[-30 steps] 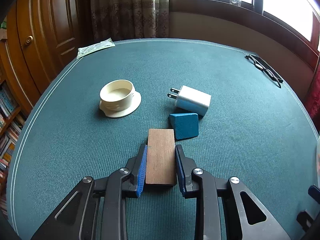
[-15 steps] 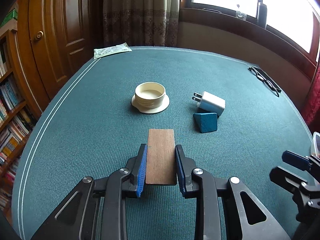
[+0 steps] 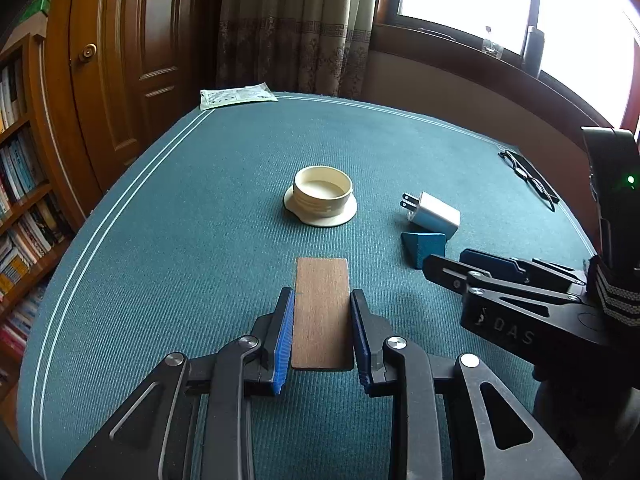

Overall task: Organize rigid objects
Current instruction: 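Grasp the brown wood plank with the left tool while the right grasps the blue cube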

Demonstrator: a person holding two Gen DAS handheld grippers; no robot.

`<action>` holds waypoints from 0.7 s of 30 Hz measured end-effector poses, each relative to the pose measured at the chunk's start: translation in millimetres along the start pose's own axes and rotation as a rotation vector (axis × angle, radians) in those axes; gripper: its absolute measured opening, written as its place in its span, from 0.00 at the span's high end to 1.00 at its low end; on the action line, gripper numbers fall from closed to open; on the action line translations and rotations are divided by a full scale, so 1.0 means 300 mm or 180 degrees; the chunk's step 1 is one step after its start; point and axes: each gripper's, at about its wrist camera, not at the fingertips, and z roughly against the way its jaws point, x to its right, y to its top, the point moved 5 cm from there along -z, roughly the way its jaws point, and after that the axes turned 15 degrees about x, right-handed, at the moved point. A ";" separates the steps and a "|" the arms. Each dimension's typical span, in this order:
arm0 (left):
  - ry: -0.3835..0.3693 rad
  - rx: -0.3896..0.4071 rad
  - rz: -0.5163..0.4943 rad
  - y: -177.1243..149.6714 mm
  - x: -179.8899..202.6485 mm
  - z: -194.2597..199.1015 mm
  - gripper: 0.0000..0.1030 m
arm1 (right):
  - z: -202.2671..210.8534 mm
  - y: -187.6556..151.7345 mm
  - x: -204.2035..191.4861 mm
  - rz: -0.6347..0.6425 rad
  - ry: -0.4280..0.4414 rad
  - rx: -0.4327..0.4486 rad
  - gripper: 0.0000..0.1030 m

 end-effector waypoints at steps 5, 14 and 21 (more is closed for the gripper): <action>-0.0012 -0.0016 0.0008 -0.004 0.003 -0.001 0.73 | -0.033 0.006 -0.018 0.0052 0.0001 -0.0017 0.56; -0.0011 -0.0017 0.0023 -0.006 0.002 0.003 0.73 | -0.056 0.020 -0.027 0.0219 -0.0206 0.0007 0.69; -0.0021 -0.0022 0.0010 -0.007 0.002 0.004 0.73 | -0.010 -0.005 -0.019 0.0216 -0.0215 0.0012 0.69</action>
